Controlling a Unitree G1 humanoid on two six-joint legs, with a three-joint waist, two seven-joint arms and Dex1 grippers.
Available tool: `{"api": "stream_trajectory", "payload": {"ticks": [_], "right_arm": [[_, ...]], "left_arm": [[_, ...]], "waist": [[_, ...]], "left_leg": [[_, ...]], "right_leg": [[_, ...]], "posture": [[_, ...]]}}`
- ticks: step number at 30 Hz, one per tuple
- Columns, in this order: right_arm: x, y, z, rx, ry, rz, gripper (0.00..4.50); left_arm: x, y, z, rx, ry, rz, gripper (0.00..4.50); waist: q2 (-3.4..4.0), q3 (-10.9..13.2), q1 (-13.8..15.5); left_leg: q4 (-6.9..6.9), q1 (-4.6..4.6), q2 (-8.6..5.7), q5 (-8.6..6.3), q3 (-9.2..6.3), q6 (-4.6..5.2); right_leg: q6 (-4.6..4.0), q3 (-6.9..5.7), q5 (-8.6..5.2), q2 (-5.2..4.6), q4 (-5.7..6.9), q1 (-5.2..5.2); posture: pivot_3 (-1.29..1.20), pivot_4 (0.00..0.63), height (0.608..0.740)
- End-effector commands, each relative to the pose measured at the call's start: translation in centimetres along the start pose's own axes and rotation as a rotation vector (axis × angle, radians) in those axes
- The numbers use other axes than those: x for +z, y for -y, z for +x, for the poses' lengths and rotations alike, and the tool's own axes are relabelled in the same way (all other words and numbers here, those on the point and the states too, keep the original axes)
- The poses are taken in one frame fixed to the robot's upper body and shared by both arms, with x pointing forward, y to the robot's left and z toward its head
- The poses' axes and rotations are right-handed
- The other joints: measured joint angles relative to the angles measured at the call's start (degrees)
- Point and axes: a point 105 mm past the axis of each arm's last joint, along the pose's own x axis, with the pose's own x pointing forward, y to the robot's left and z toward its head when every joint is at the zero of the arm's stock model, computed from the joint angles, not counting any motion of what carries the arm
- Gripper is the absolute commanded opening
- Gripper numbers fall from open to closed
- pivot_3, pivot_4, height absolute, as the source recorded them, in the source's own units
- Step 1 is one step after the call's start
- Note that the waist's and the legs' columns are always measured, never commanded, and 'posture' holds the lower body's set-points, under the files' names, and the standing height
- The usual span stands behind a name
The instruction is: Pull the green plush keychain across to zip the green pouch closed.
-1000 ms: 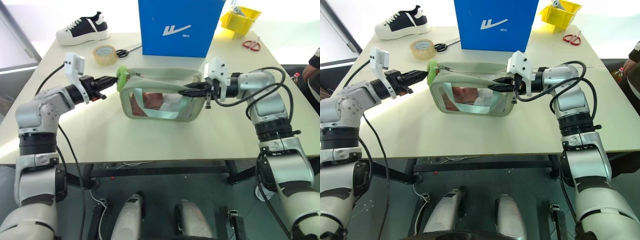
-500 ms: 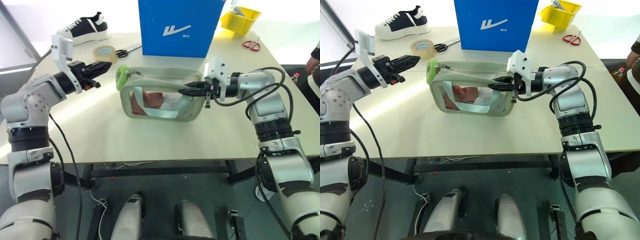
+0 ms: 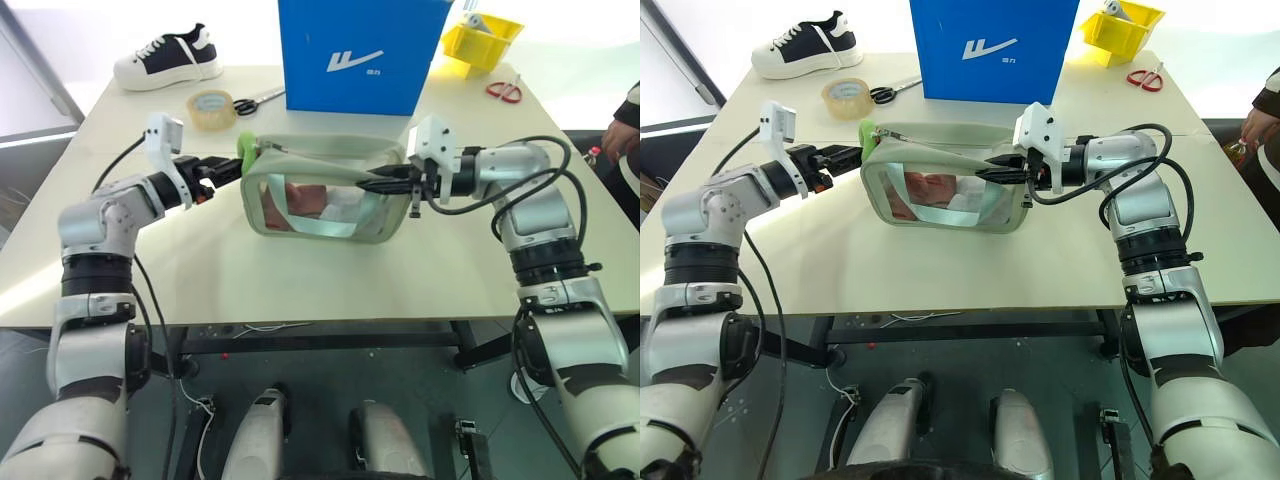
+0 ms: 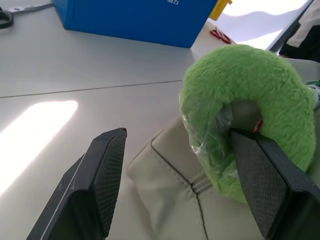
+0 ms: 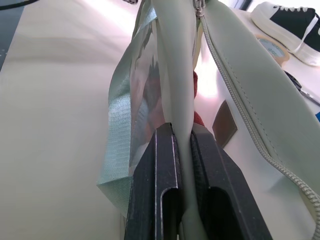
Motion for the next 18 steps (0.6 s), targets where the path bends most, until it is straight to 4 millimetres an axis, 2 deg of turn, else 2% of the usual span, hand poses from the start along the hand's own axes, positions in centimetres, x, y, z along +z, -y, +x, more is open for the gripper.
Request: {"api": "stream_trajectory", "payload": {"ticks": [1,3,7,8,11,14,16,18], "right_arm": [[1.8,0.4,-0.3,-0.014,0.04,-0.05,0.0],[1.8,0.5,-0.3,-0.016,0.04,-0.049,0.0],[1.7,0.4,-0.3,-0.019,0.039,-0.047,0.0],[1.6,0.4,-0.3,-0.02,0.039,-0.047,0.0],[1.7,0.5,-0.3,-0.025,0.039,-0.05,0.0],[1.7,0.6,-0.2,-0.032,0.037,-0.054,0.0],[1.7,0.7,-0.2,-0.036,0.036,-0.056,0.0],[1.6,0.7,-0.2,-0.037,0.035,-0.057,0.0]], "left_arm": [[2.7,2.5,0.1,-0.122,0.083,0.019,3.22],[3.4,2.9,-0.2,-0.15,0.11,0.013,2.53],[4.3,2.7,-1.0,-0.139,0.142,0.018,0.46],[4.5,2.7,-1.1,-0.137,0.147,0.022,0.08],[6.2,3.0,-2.0,-0.131,0.183,0.067,0.08],[7.5,4.2,-2.6,-0.174,0.202,0.145,0.08],[7.8,5.5,-2.4,-0.221,0.194,0.18,0.08],[7.3,6.9,-1.3,-0.249,0.164,0.217,0.08]], "waist": [[0.0,0.0,0.0],[0.0,0.0,-0.1],[0.0,0.0,-0.1],[0.0,0.0,-0.1],[0.0,0.0,-0.1],[0.0,0.0,-0.1],[0.0,0.0,0.0],[0.0,0.0,0.2]], "left_leg": [[0.0,0.0,0.0,0.0,0.0,0.0],[0.0,0.0,0.0,0.0,0.0,0.0],[0.0,0.0,0.0,0.0,0.0,0.0],[0.0,0.0,0.0,0.0,0.0,0.0],[0.0,0.0,0.0,0.0,0.0,0.0],[0.0,0.0,0.0,0.0,0.0,0.0],[0.0,0.0,0.0,0.0,0.0,-0.01],[0.0,0.0,0.0,0.0,-0.01,-0.01]], "right_leg": [[0.0,0.0,0.0,0.0,0.0,0.0],[0.0,0.0,0.0,0.0,0.0,-0.01],[0.0,0.0,0.0,0.0,0.0,0.0],[0.0,0.0,0.0,0.0,0.0,0.0],[0.0,0.0,0.0,0.0,0.0,-0.01],[0.0,0.0,0.0,0.0,0.0,-0.01],[0.0,0.01,0.0,-0.01,0.0,0.0],[0.0,-0.01,0.0,0.0,0.0,0.02]], "posture": [[0.0,0.15,0.74],[0.0,0.15,0.74],[0.0,0.15,0.74],[0.0,0.15,0.74],[0.0,0.15,0.74],[0.0,0.15,0.74],[0.0,0.15,0.74],[0.0,0.15,0.74]]}}
